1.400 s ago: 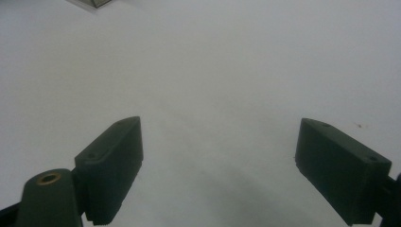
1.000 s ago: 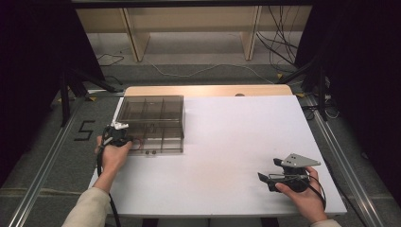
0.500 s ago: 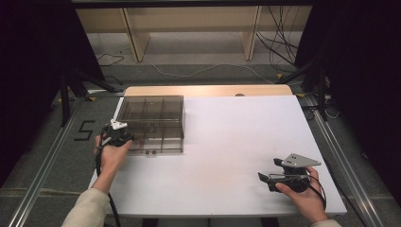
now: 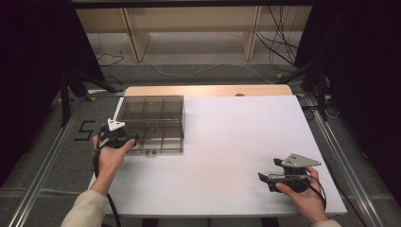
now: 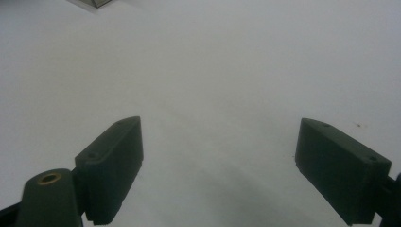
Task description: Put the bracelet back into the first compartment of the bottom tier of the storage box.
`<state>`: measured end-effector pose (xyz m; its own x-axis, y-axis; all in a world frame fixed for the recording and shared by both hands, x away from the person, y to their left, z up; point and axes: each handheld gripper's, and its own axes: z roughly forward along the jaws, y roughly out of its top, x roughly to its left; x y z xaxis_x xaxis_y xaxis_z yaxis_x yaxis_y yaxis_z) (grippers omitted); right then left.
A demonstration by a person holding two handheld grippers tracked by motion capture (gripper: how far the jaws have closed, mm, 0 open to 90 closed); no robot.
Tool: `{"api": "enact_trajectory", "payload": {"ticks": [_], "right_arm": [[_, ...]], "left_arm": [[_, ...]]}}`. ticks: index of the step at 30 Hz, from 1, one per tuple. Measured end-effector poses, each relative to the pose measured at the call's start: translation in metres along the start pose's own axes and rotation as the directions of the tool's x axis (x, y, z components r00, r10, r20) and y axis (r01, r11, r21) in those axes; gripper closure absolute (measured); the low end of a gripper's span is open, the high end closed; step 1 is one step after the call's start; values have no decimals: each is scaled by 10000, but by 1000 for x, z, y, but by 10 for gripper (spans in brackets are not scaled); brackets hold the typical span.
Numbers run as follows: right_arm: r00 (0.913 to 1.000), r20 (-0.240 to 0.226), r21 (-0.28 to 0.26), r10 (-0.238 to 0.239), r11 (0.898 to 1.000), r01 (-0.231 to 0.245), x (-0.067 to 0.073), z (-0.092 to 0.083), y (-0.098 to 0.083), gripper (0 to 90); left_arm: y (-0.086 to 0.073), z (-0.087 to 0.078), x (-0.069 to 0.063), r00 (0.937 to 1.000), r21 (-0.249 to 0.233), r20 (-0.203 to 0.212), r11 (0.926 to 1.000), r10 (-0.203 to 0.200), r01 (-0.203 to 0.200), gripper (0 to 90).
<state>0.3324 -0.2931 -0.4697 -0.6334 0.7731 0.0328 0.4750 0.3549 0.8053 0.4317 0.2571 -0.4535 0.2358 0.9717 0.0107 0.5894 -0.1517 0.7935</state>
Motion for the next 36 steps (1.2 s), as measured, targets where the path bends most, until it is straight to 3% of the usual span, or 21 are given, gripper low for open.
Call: {"api": "enact_trajectory", "payload": {"ticks": [9, 17, 23, 36], "right_arm": [[10000, 16, 34, 5, 10000, -5, 0, 0, 0, 167], [10000, 7, 37, 2, 10000, -2, 0, 0, 0, 167], [10000, -9, 30, -2, 10000, 2, 0, 0, 0, 167], [10000, -62, -29, -53, 10000, 53, 1, 0, 0, 166]], "left_arm": [[3, -4, -7, 9994, -203, 311, 9997, -118, 125, 330], [9, -11, -25, 9932, -601, 1044, 9972, 506, -445, 320], [12, -16, -44, 9792, -907, 1668, 9907, 1155, -1014, 314], [13, -21, -82, 9385, -1261, 2704, 9743, 2148, -1866, 301]]}}
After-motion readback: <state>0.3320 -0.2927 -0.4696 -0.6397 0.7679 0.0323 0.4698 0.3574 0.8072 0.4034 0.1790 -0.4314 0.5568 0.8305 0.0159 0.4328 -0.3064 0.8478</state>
